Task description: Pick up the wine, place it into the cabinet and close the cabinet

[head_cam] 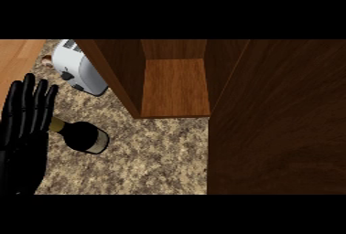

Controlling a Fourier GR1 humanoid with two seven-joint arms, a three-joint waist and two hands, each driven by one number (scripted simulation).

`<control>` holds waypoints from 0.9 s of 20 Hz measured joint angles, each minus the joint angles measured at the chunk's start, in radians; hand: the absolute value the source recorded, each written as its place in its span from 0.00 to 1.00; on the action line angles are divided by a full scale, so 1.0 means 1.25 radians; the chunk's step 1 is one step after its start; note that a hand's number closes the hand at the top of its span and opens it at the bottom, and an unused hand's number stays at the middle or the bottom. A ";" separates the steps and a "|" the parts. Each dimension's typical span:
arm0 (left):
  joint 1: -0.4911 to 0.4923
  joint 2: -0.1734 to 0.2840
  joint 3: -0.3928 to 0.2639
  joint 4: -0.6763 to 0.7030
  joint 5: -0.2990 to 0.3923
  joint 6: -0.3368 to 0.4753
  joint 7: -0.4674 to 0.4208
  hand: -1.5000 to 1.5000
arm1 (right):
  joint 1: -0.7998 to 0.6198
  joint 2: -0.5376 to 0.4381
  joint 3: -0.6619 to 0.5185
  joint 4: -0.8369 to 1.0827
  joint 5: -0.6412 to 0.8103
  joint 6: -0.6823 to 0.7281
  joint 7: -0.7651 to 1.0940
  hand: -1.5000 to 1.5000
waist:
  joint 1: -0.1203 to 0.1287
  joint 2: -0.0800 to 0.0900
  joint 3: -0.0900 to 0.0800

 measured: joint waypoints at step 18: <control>-0.100 0.095 0.158 -0.030 0.276 -0.029 0.262 0.00 | 0.132 0.037 0.192 -0.291 -0.049 0.019 0.241 0.00 | 0.022 -0.020 0.004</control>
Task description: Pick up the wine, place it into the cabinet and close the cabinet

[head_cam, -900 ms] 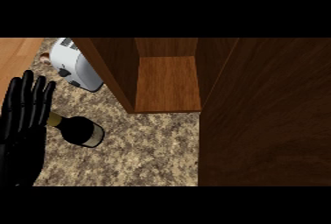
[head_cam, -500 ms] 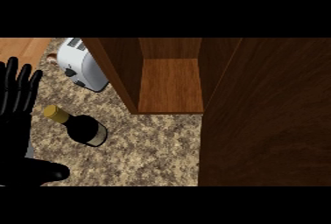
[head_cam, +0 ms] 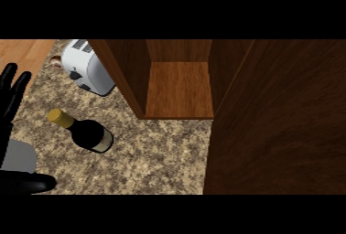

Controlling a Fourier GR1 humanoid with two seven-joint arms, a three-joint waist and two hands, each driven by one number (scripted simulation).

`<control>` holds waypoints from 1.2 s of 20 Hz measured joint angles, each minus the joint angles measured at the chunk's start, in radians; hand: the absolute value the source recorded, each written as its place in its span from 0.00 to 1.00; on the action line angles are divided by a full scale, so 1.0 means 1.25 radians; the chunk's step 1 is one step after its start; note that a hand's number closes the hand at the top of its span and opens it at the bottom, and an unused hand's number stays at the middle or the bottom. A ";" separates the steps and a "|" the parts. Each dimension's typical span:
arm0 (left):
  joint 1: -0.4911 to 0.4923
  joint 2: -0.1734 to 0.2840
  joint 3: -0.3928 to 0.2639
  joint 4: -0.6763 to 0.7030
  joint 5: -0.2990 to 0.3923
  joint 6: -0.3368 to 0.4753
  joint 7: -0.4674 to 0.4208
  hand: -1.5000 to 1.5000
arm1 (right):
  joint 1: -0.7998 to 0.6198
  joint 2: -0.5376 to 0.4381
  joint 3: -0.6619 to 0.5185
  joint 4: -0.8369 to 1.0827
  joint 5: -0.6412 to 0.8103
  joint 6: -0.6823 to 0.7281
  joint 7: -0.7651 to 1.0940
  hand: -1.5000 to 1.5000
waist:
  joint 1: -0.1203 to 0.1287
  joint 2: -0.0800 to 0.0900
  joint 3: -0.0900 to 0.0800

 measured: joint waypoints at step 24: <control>-0.029 0.048 0.036 -0.083 0.009 0.093 0.194 0.00 | -0.113 -0.002 0.193 -0.029 0.077 -0.178 0.176 0.00 | -0.005 -0.001 -0.001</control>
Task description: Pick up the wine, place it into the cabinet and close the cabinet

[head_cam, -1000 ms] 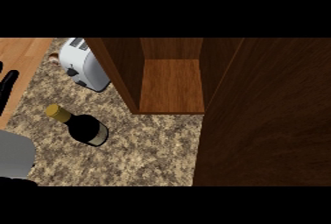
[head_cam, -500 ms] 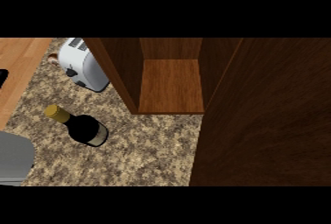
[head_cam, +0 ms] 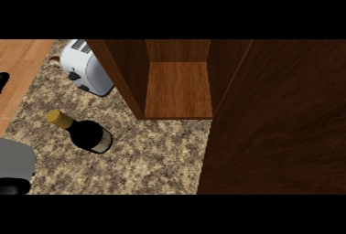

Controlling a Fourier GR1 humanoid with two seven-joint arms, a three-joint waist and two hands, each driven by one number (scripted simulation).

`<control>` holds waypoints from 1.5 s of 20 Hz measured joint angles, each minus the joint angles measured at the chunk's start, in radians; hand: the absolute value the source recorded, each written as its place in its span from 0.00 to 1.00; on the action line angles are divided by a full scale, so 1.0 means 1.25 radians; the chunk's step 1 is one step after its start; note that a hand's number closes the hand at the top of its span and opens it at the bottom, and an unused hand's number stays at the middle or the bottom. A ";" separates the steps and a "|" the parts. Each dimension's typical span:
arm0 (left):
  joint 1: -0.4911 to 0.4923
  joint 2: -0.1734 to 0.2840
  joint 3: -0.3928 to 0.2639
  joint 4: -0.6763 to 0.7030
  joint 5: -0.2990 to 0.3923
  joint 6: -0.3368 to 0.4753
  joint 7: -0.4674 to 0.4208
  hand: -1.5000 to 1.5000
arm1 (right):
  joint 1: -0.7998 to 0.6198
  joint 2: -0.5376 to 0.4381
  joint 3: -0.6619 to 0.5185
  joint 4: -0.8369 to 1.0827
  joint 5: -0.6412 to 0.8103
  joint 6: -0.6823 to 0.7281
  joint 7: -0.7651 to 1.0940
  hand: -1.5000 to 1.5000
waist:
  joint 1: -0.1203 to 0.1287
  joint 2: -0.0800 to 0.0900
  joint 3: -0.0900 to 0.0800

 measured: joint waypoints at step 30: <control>0.128 -0.066 0.020 0.386 -0.095 -0.144 -0.406 0.00 | -0.107 -0.106 0.074 -0.009 0.039 -0.150 0.091 0.00 | -0.005 -0.001 0.000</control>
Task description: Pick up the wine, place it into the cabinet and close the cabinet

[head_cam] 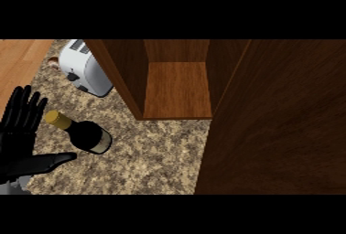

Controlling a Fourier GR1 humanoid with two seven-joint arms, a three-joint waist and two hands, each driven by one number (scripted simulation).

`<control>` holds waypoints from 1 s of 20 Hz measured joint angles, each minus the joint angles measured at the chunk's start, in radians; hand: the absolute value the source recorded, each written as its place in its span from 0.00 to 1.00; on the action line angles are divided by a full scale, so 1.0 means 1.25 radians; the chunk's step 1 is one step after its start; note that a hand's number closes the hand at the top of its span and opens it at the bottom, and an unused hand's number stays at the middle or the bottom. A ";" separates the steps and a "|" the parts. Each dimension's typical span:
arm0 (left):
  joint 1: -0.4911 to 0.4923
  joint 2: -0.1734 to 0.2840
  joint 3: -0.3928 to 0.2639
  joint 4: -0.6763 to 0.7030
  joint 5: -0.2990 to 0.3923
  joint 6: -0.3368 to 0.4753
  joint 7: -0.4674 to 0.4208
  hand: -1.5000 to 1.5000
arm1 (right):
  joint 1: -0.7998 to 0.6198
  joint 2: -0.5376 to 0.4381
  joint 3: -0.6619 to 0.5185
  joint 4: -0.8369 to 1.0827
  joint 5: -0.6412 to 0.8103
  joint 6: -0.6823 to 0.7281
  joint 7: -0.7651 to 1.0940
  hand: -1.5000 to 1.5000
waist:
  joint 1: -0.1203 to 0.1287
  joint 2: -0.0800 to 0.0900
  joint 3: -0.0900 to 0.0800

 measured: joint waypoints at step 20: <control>-0.001 0.015 0.038 0.359 -0.062 -0.078 -0.280 0.00 | -0.030 -0.057 0.053 0.003 0.020 -0.084 0.003 0.00 | -0.003 0.001 0.000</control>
